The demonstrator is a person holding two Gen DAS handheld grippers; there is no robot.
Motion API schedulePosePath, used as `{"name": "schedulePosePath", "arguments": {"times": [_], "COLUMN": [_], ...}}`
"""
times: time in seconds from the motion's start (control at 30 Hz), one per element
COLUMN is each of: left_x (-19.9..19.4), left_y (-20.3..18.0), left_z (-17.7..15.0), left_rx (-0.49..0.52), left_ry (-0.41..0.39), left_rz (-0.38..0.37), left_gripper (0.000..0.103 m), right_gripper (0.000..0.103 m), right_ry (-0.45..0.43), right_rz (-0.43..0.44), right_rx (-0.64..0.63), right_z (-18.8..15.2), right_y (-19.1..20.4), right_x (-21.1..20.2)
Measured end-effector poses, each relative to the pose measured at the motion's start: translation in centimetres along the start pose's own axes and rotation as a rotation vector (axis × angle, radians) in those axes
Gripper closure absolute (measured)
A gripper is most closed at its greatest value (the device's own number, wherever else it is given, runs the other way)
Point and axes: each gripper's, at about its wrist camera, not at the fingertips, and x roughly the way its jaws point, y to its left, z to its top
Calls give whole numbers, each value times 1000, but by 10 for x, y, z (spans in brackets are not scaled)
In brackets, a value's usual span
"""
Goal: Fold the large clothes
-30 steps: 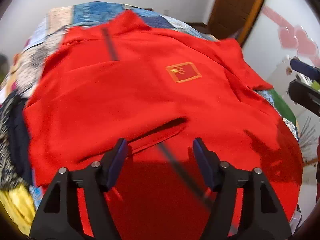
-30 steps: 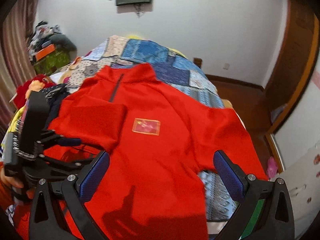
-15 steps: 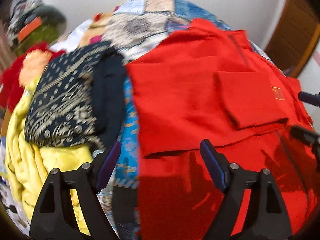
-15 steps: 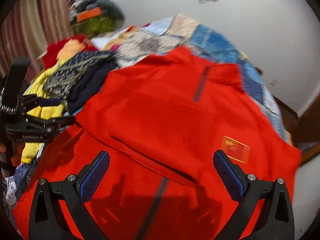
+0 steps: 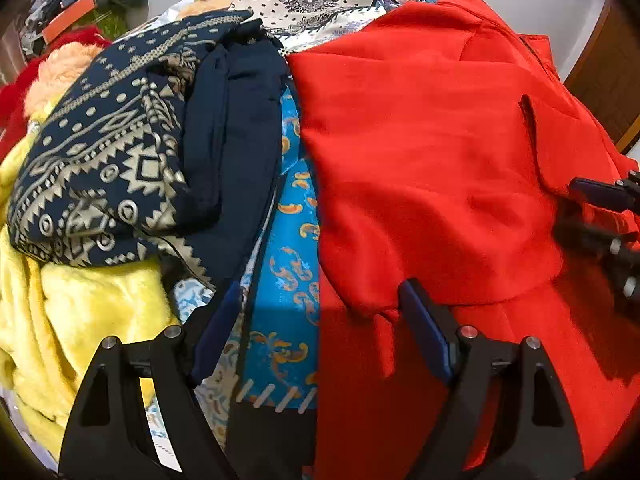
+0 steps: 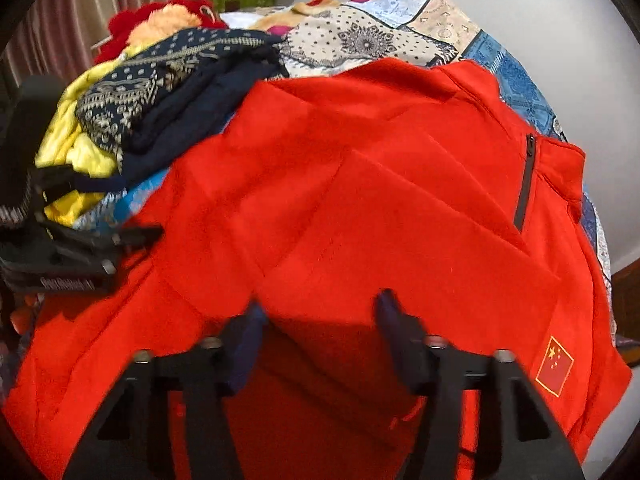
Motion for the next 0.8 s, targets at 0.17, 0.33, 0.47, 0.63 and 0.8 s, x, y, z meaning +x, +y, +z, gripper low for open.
{"name": "schedulePosePath", "arguments": {"times": [0.17, 0.33, 0.47, 0.63, 0.8], "left_x": [-3, -36, -71, -84, -50], "left_y": [0, -11, -32, -72, -100], "left_z": [2, 11, 29, 47, 47], "left_rx": [-7, 40, 63, 90, 79], "left_ry": [16, -36, -115, -147, -70], "left_rz": [21, 64, 43, -26, -15], "left_gripper": [22, 22, 22, 22, 22], "right_gripper": [88, 92, 92, 92, 93], "right_ry": [-71, -159, -237, -314, -323], "right_rz": [-51, -29, -18, -6, -19], "right_rx": [37, 136, 235, 383, 486], "right_z": [-2, -10, -23, -51, -87], "right_y": [-12, -46, -82, -135, -179], "right_x": [-22, -65, -108, -150, -162]}}
